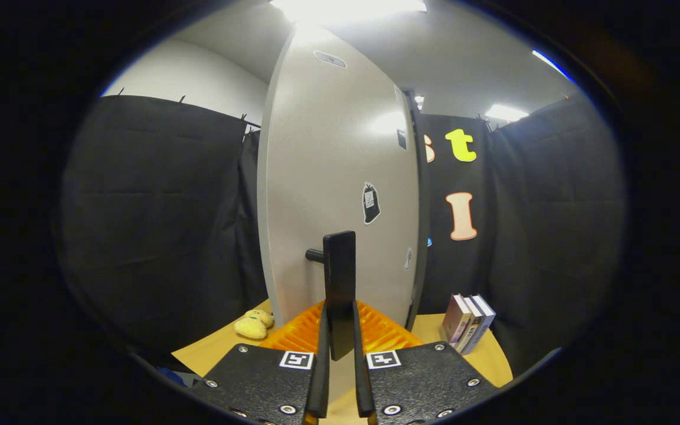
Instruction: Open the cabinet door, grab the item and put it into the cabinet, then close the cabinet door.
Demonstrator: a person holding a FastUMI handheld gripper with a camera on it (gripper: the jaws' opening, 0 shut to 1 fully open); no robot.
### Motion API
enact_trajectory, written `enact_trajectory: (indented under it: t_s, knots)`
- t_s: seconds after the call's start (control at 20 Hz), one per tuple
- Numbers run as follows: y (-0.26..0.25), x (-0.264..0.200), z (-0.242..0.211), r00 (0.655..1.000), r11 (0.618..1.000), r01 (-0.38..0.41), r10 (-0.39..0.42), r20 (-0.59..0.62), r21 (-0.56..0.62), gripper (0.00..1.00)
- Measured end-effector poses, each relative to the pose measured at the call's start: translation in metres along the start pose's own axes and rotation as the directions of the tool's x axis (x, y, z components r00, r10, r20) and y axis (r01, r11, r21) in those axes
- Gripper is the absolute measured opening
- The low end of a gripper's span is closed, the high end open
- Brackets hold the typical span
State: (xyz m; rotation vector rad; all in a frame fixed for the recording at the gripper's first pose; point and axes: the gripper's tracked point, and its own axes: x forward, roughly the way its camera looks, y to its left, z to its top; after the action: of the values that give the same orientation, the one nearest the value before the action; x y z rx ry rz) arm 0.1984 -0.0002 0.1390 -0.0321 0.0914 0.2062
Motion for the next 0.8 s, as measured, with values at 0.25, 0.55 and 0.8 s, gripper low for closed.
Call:
enact_trajectory:
  t_s: [0.25, 0.55, 0.8]
  knots:
    - [-0.037, -0.015, 0.004, 0.991, 0.991, 0.129, -0.128, 0.03, -0.03, 0.18]
    - [-0.101, -0.043, 0.014, 0.945, 0.949, 0.316, -0.316, 0.083, 0.009, 0.13]
    - [-0.112, -0.065, 0.046, 0.901, 0.925, 0.369, -0.379, 0.21, 0.085, 0.17]
